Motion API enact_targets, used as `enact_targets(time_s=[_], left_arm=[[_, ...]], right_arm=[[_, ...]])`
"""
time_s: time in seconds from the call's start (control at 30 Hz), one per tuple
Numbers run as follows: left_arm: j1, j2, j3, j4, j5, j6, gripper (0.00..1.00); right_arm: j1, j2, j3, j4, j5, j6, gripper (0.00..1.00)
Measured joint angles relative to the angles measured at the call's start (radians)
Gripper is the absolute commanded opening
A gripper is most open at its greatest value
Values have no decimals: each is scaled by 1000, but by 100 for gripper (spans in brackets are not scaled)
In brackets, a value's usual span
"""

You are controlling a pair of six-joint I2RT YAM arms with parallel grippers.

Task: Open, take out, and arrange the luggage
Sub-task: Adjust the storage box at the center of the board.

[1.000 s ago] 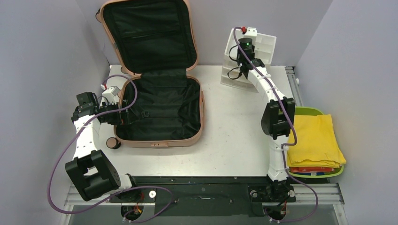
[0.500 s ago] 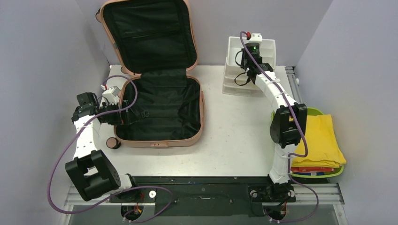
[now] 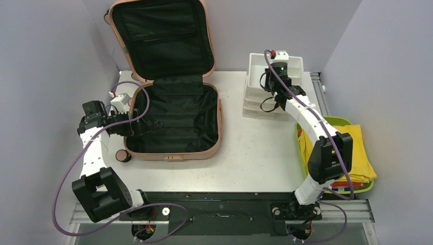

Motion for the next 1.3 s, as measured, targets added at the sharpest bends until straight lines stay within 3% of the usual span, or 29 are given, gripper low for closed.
enact_targets(time_s=[0.3, 0.9, 1.03, 1.13, 1.23, 1.27, 1.3], left_arm=[[0, -32, 0, 0, 16, 0, 96], [0, -76, -22, 1, 26, 0, 96], [0, -76, -22, 0, 27, 0, 96], [0, -76, -22, 0, 27, 0, 96], [0, -76, -22, 0, 27, 0, 96], [0, -76, -22, 0, 27, 0, 96], [0, -76, -22, 0, 26, 0, 96]], right_arm=[[48, -98, -118, 27, 5, -21, 0], [166, -105, -136, 53, 19, -51, 1], [176, -105, -132, 43, 24, -30, 16], [186, -105, -122, 10, 26, -11, 42], [206, -105, -101, -17, 16, 5, 59], [214, -105, -93, -27, 13, 8, 70], [219, -105, -84, -38, 9, 9, 75]])
